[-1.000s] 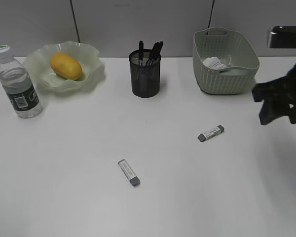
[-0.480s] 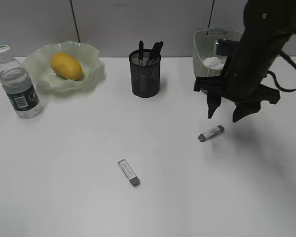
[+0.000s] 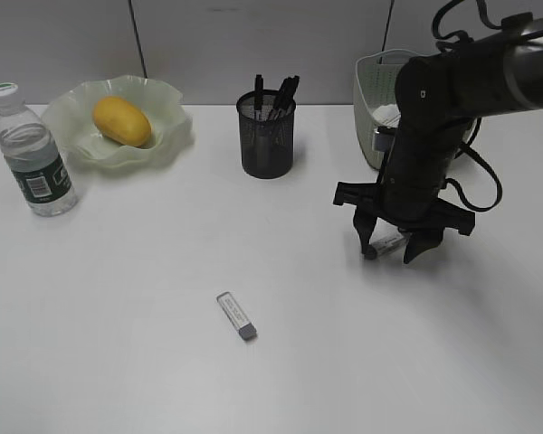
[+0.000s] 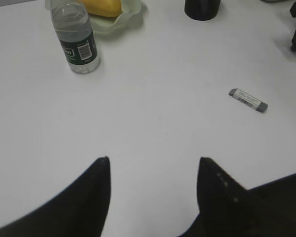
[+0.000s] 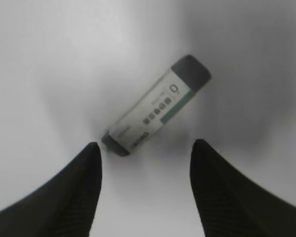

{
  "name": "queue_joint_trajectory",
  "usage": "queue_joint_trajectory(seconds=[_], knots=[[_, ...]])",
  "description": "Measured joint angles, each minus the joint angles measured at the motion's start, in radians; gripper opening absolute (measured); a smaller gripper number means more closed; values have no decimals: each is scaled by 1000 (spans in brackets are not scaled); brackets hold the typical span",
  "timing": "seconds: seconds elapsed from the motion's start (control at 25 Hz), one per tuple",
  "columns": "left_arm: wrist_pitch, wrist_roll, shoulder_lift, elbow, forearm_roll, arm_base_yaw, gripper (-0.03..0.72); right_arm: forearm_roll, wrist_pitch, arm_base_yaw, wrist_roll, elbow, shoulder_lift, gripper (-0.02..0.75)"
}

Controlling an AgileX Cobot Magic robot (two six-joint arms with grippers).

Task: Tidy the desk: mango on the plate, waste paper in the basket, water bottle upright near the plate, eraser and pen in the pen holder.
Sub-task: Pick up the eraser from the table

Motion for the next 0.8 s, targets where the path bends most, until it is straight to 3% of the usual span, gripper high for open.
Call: queue_joint_trajectory(seconds=[0.2,0.56,0.8], knots=[[0,0,0,0,0,0,428,0,-46,0,17,-8,2,457],[0,0,0,0,0,0,428,-120,-57,0,121,-8,2,457],[0,0,0,0,0,0,428,-118,-63,0,135,-10,32,456]])
